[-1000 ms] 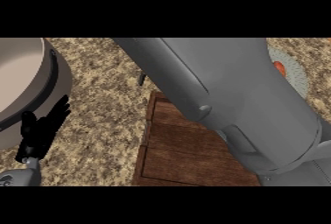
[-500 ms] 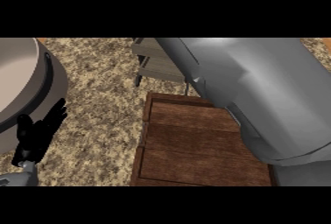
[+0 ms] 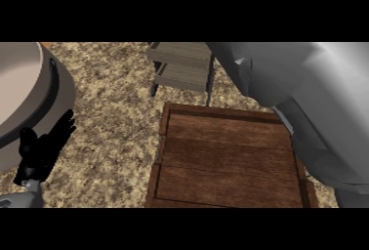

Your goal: Pick the lemon from the tray and place it in the tiered basket

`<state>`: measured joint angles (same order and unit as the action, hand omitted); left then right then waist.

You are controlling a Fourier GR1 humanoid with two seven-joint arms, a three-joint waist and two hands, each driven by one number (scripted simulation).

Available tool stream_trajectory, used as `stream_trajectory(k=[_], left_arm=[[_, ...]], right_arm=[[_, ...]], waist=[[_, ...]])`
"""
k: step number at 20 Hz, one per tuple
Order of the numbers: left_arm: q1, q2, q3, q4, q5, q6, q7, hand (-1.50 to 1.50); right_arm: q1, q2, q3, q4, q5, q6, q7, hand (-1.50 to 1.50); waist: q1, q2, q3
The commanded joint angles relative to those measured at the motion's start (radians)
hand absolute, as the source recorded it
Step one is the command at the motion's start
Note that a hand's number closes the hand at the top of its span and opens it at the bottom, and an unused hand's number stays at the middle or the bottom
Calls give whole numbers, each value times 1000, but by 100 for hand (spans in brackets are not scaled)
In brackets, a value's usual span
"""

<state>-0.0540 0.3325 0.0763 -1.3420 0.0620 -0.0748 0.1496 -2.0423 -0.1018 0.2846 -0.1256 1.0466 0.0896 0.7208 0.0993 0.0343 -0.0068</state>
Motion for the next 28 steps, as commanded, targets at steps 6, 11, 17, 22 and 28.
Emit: stream_trajectory(k=[6, 11, 17, 22, 28], left_arm=[[-1, 6, 3, -17, 6, -9, 27, 0], [11, 10, 17, 7, 10, -16, -4, 0], [38, 0, 15, -15, -4, -2, -24, 0], [41, -1, 18, -8, -1, -9, -33, 0], [59, 12, 33, -3, 10, -20, -19, 0]], right_arm=[[0, -18, -96, 109, -85, 155, 53, 150], [33, 10, -146, 124, -134, 242, 229, -150], [78, -19, -170, 68, -157, 53, 246, -150], [9, -73, -168, -7, -144, -66, 257, -150], [-46, -107, -228, -32, -176, -198, 442, -150]], waist=[[-3, -1, 1], [-9, -1, 0], [-14, -3, 3], [-14, -3, 2], [-38, -19, 3]])
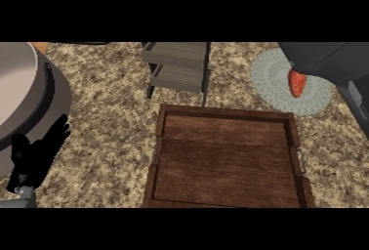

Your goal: Pick the lemon from the tray and place it in the tiered basket

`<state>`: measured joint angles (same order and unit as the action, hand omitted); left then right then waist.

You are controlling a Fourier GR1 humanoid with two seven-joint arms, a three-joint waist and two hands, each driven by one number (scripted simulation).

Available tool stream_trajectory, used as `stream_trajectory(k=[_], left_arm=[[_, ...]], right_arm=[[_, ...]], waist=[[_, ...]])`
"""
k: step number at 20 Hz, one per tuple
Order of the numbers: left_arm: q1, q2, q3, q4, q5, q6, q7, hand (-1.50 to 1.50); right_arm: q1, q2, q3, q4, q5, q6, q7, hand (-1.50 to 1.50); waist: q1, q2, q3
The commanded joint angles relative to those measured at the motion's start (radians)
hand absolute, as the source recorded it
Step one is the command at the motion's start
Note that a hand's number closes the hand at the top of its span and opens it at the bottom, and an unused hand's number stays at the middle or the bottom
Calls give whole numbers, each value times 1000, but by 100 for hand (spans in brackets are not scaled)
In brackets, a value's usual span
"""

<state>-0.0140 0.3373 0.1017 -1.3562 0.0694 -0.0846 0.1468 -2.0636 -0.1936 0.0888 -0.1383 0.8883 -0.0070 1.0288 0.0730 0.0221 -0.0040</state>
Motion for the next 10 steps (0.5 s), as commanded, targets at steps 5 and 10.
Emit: stream_trajectory(k=[5, 10], left_arm=[[33, 13, 36, 7, 14, 3, 5, 0], [61, 8, 37, -14, 9, 15, 11, 0]], right_arm=[[-55, -126, -128, -59, -91, -155, 159, -150], [-23, -130, -196, -184, -143, -305, 128, -150]], waist=[[-44, -23, 4], [-83, -42, 7]])
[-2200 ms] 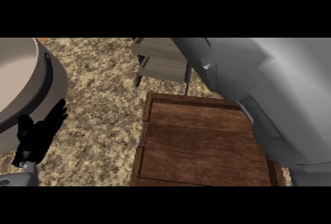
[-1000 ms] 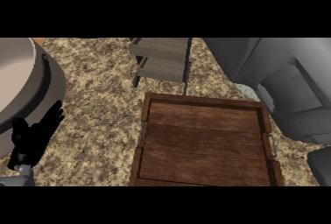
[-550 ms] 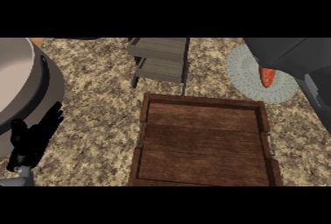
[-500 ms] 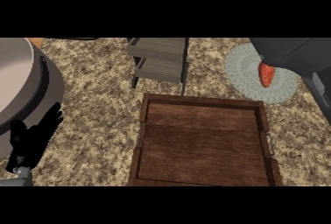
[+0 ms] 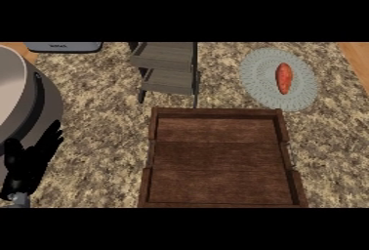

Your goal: Pick the lemon from the tray and place it in the tiered basket

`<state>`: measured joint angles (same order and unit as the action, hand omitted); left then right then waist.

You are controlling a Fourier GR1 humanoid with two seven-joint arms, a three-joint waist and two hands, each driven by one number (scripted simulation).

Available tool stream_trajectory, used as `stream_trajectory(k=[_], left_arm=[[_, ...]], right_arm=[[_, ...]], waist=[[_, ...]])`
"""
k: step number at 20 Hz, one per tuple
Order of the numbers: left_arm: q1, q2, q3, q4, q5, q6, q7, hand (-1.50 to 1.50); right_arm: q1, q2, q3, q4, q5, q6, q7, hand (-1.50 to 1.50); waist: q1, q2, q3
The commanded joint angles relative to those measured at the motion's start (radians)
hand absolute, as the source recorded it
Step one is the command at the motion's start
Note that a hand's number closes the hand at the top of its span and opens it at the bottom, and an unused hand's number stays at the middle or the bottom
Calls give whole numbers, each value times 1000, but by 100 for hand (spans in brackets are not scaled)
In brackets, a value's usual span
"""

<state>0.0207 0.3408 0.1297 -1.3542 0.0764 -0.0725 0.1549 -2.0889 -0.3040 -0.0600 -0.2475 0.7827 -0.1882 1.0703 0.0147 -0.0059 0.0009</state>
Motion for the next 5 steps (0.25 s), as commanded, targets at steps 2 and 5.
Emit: stream_trajectory(k=[2, 5], left_arm=[[37, 5, 33, 24, 19, -3, -13, 0], [47, 19, 50, -4, 32, -9, -3, 0]], right_arm=[[41, -23, -78, -128, -65, -166, 62, -150], [102, 10, -97, -218, -102, -134, 40, -150]], waist=[[-43, -17, 3], [-60, -27, 5]])
